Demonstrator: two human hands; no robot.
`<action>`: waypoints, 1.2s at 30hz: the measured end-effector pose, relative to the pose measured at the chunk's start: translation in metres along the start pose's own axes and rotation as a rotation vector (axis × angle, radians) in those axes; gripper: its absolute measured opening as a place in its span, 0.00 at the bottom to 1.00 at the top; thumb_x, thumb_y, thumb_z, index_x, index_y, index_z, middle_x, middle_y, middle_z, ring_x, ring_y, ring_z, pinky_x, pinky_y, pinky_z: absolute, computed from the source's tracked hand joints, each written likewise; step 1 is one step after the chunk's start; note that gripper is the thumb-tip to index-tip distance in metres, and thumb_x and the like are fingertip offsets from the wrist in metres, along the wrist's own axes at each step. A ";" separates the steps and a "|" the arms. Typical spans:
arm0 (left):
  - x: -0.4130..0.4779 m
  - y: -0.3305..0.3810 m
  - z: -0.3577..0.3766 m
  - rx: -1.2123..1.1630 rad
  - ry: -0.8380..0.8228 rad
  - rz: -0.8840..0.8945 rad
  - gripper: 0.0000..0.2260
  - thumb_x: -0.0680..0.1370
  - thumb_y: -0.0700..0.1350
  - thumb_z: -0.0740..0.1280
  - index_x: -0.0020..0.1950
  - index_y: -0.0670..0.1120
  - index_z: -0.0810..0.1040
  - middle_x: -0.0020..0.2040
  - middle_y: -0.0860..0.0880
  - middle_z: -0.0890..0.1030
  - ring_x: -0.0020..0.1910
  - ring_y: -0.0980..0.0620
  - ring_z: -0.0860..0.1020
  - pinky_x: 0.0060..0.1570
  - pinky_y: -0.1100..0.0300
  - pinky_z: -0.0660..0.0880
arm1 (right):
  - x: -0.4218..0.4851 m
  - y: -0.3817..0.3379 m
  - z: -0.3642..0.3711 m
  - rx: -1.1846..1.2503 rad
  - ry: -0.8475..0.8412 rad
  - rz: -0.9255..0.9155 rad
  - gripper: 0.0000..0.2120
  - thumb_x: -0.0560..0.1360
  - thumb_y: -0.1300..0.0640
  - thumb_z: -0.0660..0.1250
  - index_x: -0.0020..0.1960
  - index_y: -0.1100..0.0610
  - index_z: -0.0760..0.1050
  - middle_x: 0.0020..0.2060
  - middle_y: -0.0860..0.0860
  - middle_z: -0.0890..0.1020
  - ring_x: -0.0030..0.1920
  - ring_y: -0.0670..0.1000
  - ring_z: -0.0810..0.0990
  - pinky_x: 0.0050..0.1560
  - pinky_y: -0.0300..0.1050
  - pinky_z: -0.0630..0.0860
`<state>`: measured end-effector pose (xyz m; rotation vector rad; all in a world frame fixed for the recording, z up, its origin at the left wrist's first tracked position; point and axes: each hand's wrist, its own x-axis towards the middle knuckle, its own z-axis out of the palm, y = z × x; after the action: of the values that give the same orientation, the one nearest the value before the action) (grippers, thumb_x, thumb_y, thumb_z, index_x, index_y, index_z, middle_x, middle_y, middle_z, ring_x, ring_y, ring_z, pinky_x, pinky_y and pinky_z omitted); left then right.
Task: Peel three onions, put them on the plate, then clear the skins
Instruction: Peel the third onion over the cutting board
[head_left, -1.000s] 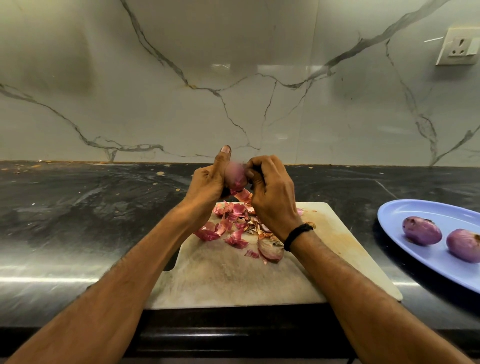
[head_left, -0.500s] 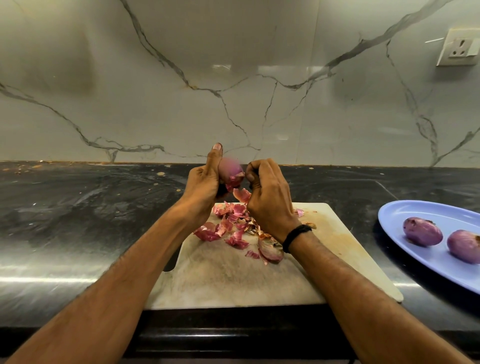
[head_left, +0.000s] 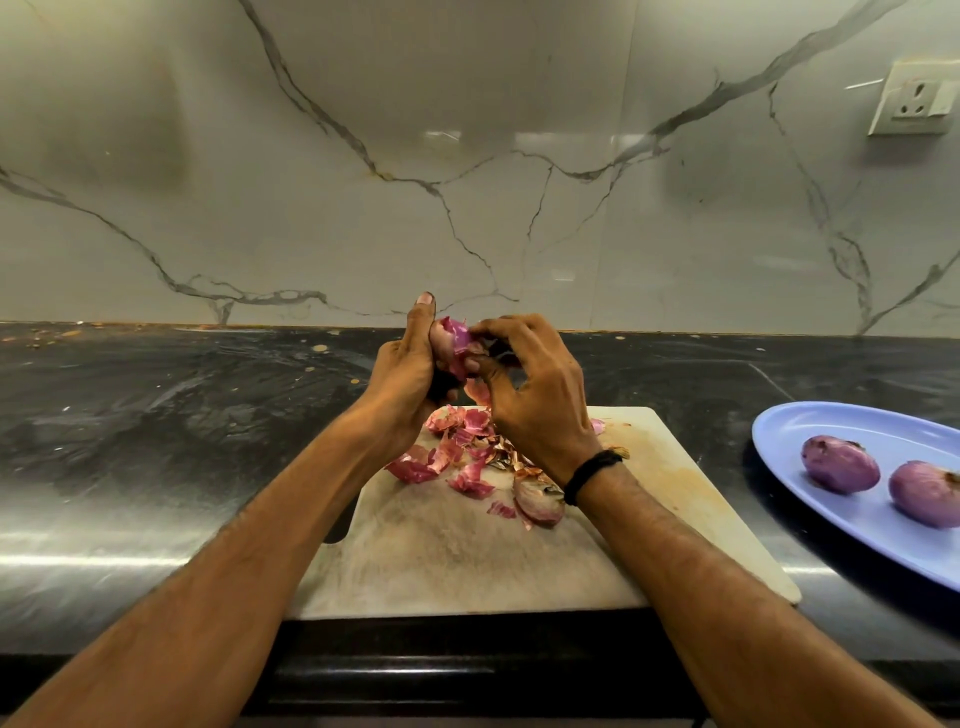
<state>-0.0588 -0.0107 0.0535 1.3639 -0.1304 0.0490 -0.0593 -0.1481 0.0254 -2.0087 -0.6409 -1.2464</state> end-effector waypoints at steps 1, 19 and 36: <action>0.000 0.000 0.000 0.013 0.004 -0.007 0.27 0.82 0.64 0.57 0.43 0.42 0.80 0.33 0.47 0.83 0.33 0.53 0.79 0.41 0.56 0.76 | 0.000 0.001 0.000 -0.017 0.021 -0.012 0.13 0.72 0.67 0.72 0.56 0.62 0.78 0.50 0.56 0.79 0.49 0.47 0.76 0.53 0.27 0.72; 0.008 0.002 -0.004 -0.009 0.094 -0.001 0.30 0.81 0.66 0.56 0.49 0.39 0.81 0.36 0.41 0.84 0.35 0.47 0.78 0.38 0.53 0.76 | -0.004 0.003 0.001 -0.018 -0.018 0.006 0.06 0.73 0.69 0.70 0.48 0.62 0.77 0.44 0.53 0.78 0.42 0.43 0.73 0.43 0.28 0.72; 0.002 0.000 -0.002 0.175 0.037 0.058 0.28 0.81 0.67 0.53 0.49 0.46 0.80 0.46 0.40 0.84 0.46 0.45 0.83 0.53 0.50 0.79 | -0.001 -0.001 0.001 0.032 -0.083 0.038 0.19 0.71 0.60 0.74 0.60 0.57 0.74 0.54 0.55 0.74 0.52 0.48 0.75 0.50 0.37 0.76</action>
<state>-0.0565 -0.0086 0.0530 1.5333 -0.1372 0.1375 -0.0605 -0.1468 0.0245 -2.0449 -0.6551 -1.1287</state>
